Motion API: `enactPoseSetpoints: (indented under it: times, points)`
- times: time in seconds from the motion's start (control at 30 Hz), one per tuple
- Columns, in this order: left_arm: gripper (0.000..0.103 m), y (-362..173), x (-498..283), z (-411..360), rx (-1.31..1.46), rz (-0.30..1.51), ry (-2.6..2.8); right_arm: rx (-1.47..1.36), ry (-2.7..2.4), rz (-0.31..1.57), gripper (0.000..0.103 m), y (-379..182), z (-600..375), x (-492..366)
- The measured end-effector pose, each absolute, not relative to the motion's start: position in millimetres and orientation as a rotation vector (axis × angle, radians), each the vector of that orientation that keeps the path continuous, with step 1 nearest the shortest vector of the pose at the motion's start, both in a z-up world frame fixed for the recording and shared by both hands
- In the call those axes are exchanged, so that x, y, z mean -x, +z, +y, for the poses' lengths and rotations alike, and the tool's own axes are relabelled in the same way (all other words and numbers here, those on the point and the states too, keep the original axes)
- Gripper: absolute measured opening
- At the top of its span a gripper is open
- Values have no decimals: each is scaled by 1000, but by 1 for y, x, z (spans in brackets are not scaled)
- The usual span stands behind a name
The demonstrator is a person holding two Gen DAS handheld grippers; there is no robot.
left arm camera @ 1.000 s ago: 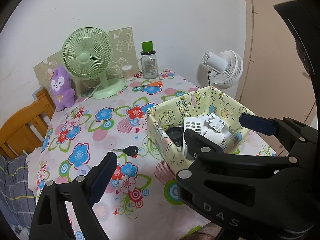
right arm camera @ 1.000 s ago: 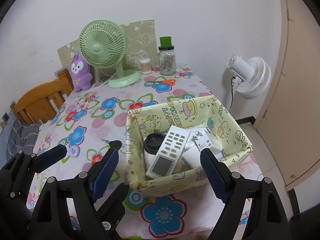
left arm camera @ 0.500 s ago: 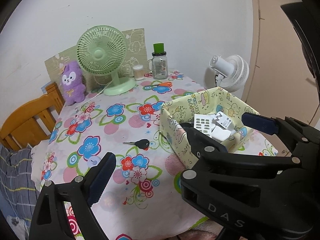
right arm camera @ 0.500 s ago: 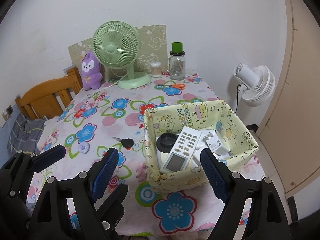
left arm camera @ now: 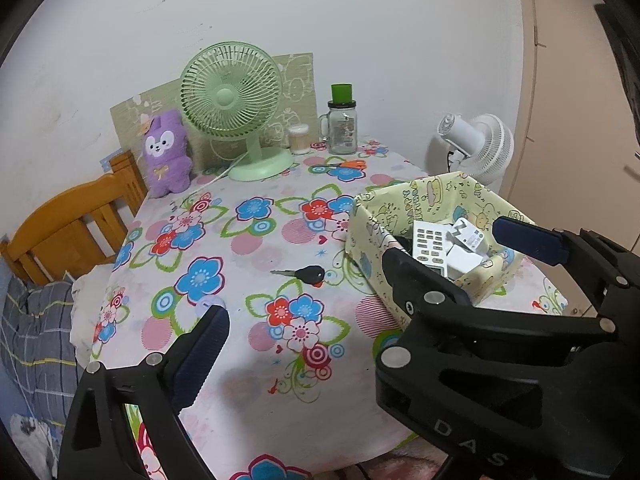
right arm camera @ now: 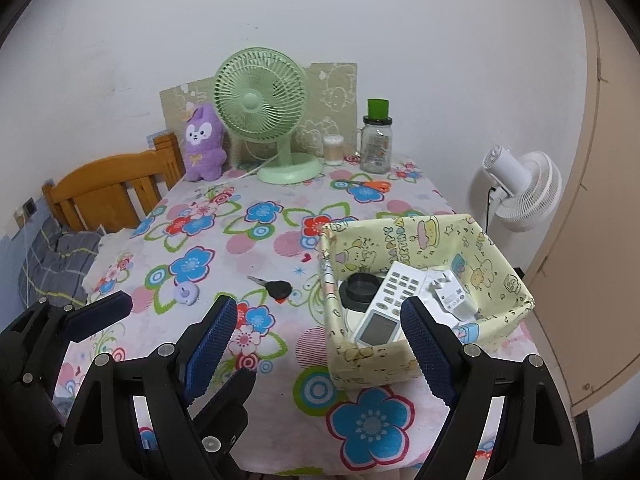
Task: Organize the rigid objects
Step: 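Withdraw both open tools up and away from the yellow box, then move both tools toward the lavender round object and black car key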
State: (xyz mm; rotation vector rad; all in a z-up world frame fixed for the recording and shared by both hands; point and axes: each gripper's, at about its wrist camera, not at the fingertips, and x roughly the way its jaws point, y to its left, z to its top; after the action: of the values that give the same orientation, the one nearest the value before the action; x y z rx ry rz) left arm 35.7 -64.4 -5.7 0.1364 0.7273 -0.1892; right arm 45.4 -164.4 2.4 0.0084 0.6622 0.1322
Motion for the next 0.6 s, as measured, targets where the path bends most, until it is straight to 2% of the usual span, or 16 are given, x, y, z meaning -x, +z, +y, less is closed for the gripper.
enactPoseSetpoints:
  times: [0.4, 0.5, 0.6]
  points:
    - [98, -15, -37, -42, -148, 728, -114, 35, 192, 657, 86, -1, -137, -46]
    - [98, -18, -39, -35, -137, 734, -104, 37, 212, 666, 84, -5, -129, -50]
    - [98, -22, -42, -28, -129, 743, -91, 42, 224, 674, 78, -9, -121, -53]
